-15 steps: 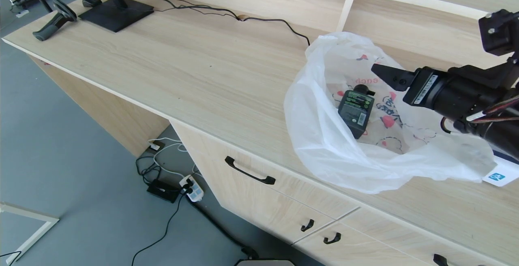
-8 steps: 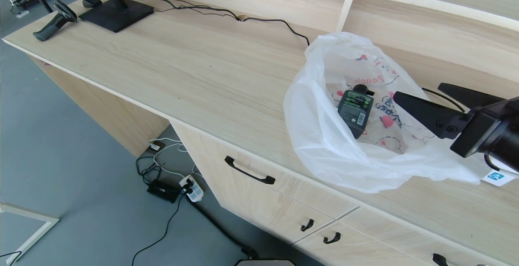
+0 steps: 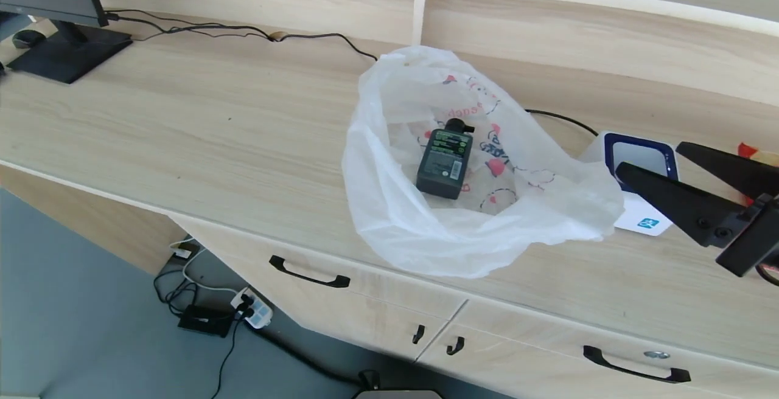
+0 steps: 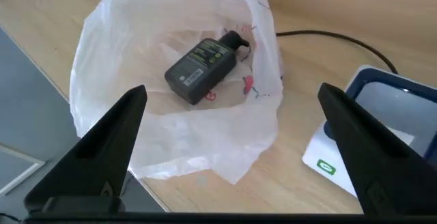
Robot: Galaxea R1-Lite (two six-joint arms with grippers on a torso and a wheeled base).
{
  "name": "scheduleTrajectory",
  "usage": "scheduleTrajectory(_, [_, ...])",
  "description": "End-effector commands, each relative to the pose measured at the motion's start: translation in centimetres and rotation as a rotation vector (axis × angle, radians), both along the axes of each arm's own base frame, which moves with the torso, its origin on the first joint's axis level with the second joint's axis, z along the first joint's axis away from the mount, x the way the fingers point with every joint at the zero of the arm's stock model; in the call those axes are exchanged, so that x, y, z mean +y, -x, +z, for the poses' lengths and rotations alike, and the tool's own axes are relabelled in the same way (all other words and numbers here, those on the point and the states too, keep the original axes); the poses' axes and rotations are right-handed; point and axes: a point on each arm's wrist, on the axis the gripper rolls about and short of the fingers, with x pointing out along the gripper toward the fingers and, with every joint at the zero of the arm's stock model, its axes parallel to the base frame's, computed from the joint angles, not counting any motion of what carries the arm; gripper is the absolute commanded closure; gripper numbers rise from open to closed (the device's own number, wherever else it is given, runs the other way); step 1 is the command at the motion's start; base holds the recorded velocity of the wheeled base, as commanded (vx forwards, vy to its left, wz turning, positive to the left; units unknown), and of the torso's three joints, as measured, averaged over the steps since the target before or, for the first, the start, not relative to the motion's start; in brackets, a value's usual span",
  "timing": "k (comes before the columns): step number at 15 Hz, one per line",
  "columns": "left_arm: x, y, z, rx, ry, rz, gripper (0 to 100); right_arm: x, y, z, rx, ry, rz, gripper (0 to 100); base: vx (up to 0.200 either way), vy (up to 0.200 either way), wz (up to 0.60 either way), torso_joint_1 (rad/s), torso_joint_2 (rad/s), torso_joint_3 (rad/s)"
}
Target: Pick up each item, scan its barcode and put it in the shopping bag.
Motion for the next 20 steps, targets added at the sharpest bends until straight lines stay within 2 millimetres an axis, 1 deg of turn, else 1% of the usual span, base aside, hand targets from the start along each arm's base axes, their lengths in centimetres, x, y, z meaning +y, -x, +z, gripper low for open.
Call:
scheduleTrajectory(1, [0.0, 0.0, 0.0, -0.001, -0.001, 0.0, 0, -0.1, 0.1, 0.1, -0.002, -0.004, 0.0, 0, 0.0, 0.0, -0.6, -0.002, 0.0, 0.002])
scheduleTrajectory(4, [0.0, 0.0, 0.0, -0.001, -0.001, 0.0, 0, -0.3, 0.4, 0.2, -0.005, -0.025, 0.002, 0, 0.0, 0.0, -0.6, 0.001, 0.01, 0.001])
scheduleTrajectory(7, [0.0, 0.0, 0.0, -0.001, -0.001, 0.0, 0, -0.5, 0.8, 0.8, -0.04, -0.029, -0.003, 0, 0.0, 0.0, 0.0, 0.0, 0.0, 0.0])
scheduleTrajectory(9, [0.0, 0.0, 0.0, -0.001, -0.001, 0.0, 0, -1.1, 1.8, 0.8, -0.052, -0.038, 0.0, 0, 0.0, 0.0, 0.0, 0.0, 0.0, 0.0])
scheduleTrajectory(10, [0.0, 0.0, 0.0, -0.001, -0.001, 0.0, 0, -1.3, 2.0, 1.2, -0.059, -0.072, -0.007, 0, 0.0, 0.0, 0.0, 0.0, 0.0, 0.0])
scheduleTrajectory(11, [0.0, 0.0, 0.0, 0.0, -0.001, 0.0, 0, -2.3, 2.2, 1.2, -0.045, -0.127, -0.057, 0, 0.0, 0.0, 0.0, 0.0, 0.0, 0.0])
scheduleTrajectory(13, [0.0, 0.0, 0.0, 0.0, 0.0, 0.0, 0, -3.1, 1.9, 1.5, -0.043, -0.157, -0.098, 0, 0.0, 0.0, 0.0, 0.0, 0.0, 0.0])
scheduleTrajectory(15, [0.0, 0.0, 0.0, 0.0, -0.001, 0.0, 0, -4.4, -0.3, 2.8, -0.036, -0.209, -0.105, 0, 0.0, 0.0, 0.0, 0.0, 0.0, 0.0])
scheduleTrajectory(17, [0.0, 0.0, 0.0, 0.0, -0.001, 0.0, 0, -5.8, -1.6, 4.4, -0.027, -0.349, -0.167, 0, 0.0, 0.0, 0.0, 0.0, 0.0, 0.0])
scheduleTrajectory(19, [0.0, 0.0, 0.0, 0.0, -0.001, 0.0, 0, -6.9, -2.1, 3.6, 0.034, -0.392, -0.248, 0, 0.0, 0.0, 0.0, 0.0, 0.0, 0.0])
scheduleTrajectory(20, [0.0, 0.0, 0.0, -0.001, -0.003, 0.0, 0, -7.0, -2.1, 3.5, 0.07, -0.434, -0.233, 0, 0.0, 0.0, 0.0, 0.0, 0.0, 0.0])
